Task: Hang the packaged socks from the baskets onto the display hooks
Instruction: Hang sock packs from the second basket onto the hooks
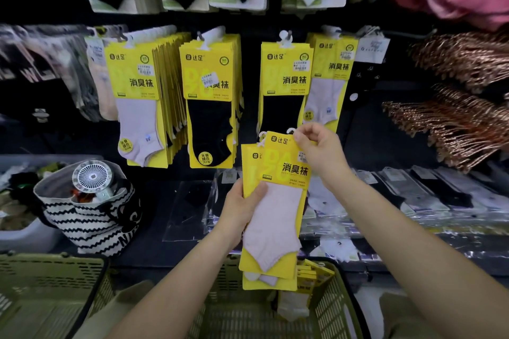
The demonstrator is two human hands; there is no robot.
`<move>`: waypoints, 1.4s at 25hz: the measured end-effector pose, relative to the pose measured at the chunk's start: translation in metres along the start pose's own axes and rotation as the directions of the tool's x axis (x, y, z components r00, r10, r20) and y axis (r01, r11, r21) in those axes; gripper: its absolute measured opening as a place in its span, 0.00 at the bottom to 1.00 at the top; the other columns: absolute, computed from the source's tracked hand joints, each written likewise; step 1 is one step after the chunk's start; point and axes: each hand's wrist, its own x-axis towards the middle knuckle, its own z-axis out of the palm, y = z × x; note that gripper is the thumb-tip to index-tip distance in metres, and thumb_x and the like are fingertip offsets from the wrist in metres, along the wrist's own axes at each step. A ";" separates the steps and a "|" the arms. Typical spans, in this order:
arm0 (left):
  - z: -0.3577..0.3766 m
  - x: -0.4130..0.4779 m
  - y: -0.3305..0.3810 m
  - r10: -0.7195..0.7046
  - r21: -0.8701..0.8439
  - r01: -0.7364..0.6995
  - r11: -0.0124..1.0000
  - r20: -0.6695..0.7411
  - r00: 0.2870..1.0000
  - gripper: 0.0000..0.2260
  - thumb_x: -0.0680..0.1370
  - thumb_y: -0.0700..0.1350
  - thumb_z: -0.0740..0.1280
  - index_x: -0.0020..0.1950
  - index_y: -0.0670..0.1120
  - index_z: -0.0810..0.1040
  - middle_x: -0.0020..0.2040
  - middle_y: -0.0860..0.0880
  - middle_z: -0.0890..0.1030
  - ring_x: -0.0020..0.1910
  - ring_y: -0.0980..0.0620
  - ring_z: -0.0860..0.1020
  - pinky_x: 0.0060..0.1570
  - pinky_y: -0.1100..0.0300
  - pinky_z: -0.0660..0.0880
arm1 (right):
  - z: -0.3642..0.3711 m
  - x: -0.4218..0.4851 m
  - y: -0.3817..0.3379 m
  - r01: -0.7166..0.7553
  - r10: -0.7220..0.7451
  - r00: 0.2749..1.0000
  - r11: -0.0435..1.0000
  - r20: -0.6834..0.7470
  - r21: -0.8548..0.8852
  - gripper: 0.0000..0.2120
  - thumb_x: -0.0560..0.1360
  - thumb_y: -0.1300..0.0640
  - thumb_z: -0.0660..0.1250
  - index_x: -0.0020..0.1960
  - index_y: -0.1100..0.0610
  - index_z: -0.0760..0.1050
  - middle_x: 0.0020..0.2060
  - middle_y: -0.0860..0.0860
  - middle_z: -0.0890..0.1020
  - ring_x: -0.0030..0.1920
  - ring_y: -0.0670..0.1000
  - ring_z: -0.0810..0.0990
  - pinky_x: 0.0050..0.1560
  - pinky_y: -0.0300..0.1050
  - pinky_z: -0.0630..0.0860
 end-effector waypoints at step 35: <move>-0.050 0.062 0.108 0.498 0.212 -0.457 0.864 -0.226 0.837 0.11 0.70 0.57 0.65 0.51 0.57 0.76 0.47 0.64 0.82 0.47 0.65 0.80 0.40 0.72 0.75 | 0.013 0.149 -0.080 0.118 -0.142 0.964 0.986 -0.225 -0.116 0.02 0.77 0.58 0.64 0.47 0.53 0.75 0.38 0.46 0.75 0.39 0.50 0.76 0.46 0.53 0.79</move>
